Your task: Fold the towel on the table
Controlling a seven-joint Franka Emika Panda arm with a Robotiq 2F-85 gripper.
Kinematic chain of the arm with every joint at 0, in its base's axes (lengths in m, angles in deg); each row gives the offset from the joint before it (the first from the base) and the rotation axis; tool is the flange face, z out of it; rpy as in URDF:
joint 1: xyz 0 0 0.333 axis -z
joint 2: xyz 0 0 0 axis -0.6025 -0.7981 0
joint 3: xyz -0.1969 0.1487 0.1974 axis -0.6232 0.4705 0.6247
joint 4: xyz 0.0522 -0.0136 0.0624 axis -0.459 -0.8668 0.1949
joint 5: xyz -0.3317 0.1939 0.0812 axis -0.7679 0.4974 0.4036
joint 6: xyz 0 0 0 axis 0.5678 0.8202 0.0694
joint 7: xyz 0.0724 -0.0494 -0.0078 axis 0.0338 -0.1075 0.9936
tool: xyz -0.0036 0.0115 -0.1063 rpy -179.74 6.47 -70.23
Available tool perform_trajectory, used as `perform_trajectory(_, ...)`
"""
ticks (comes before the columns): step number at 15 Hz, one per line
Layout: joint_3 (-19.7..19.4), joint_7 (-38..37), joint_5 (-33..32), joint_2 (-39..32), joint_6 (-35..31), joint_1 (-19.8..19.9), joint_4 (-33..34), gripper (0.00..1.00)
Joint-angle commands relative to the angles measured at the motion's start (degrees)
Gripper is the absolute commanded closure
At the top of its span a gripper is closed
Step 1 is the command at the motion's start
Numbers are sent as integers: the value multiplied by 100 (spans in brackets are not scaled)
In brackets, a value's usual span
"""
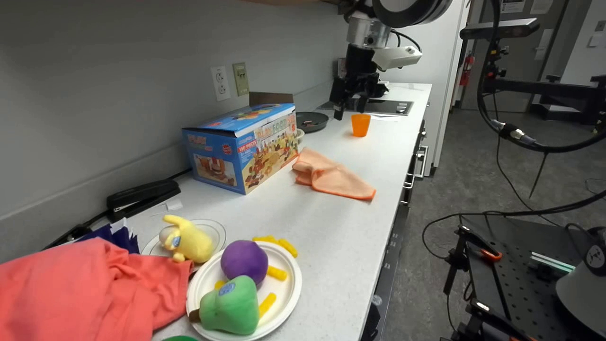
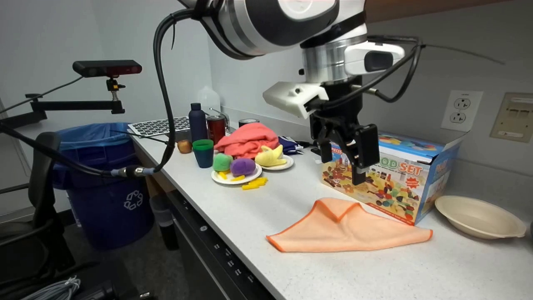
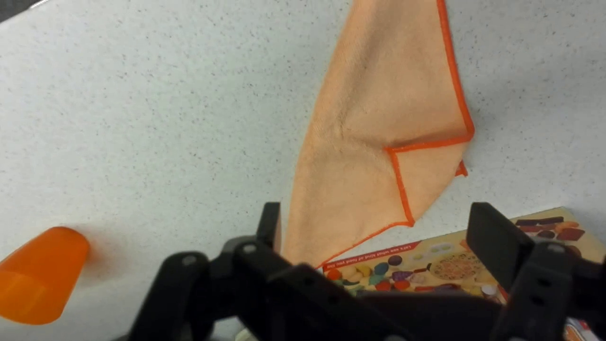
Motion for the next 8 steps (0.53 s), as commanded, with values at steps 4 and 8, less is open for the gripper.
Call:
perform_trajectory(4, 34, 176, 348, -506, -672, 25, -214, 0)
perform_trajectory(8, 131, 128, 516, -1052, -1078, -28, 44, 0)
